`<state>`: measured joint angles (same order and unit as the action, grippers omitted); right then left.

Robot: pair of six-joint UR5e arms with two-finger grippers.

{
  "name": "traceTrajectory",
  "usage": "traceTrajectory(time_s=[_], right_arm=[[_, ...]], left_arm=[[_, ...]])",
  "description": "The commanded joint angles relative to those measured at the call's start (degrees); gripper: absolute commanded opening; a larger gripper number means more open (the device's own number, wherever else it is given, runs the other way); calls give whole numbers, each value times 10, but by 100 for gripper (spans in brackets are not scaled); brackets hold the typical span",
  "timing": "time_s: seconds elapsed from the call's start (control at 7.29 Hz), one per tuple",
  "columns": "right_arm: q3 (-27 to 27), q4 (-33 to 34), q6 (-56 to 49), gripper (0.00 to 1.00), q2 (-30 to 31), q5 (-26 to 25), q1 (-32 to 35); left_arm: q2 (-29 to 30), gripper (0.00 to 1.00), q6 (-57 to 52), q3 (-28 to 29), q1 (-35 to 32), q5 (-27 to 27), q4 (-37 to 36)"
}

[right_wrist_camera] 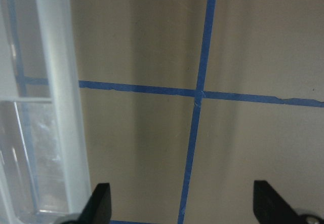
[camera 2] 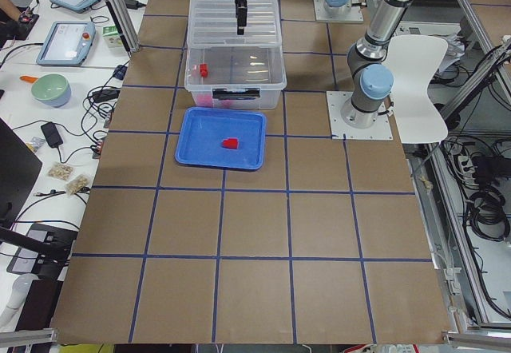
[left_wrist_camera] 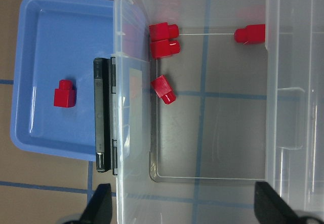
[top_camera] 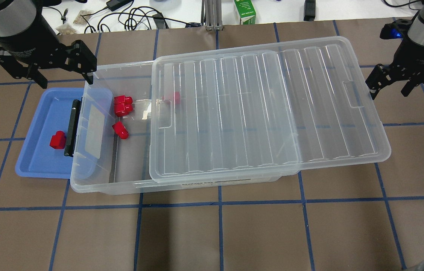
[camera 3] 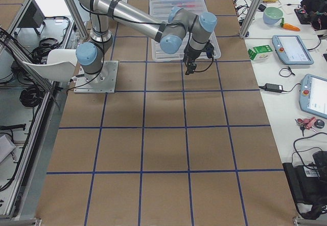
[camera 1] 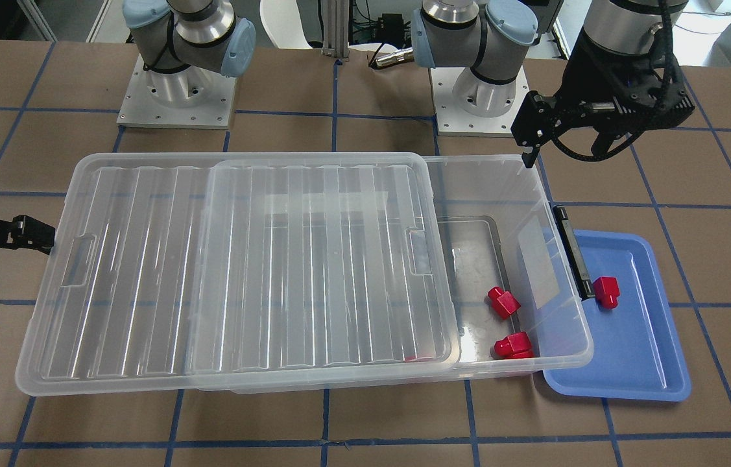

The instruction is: Place red block in blue tray from box

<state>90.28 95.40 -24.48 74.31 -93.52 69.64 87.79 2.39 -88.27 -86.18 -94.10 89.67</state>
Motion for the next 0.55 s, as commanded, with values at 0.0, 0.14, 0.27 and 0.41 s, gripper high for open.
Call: traceTrajectory(time_s=[0.0, 0.14, 0.27, 0.41], right_arm=[[2, 0, 23, 100, 0, 1, 11], [2, -1, 39, 100, 1, 1, 26], [2, 0, 61, 100, 1, 1, 41], [2, 0, 73, 100, 1, 2, 53]], left_arm=[[2, 100, 5, -1, 0, 2, 0], [2, 100, 5, -1, 0, 2, 0], [0, 100, 5, -1, 0, 1, 0], [-3, 100, 1, -3, 0, 1, 0]])
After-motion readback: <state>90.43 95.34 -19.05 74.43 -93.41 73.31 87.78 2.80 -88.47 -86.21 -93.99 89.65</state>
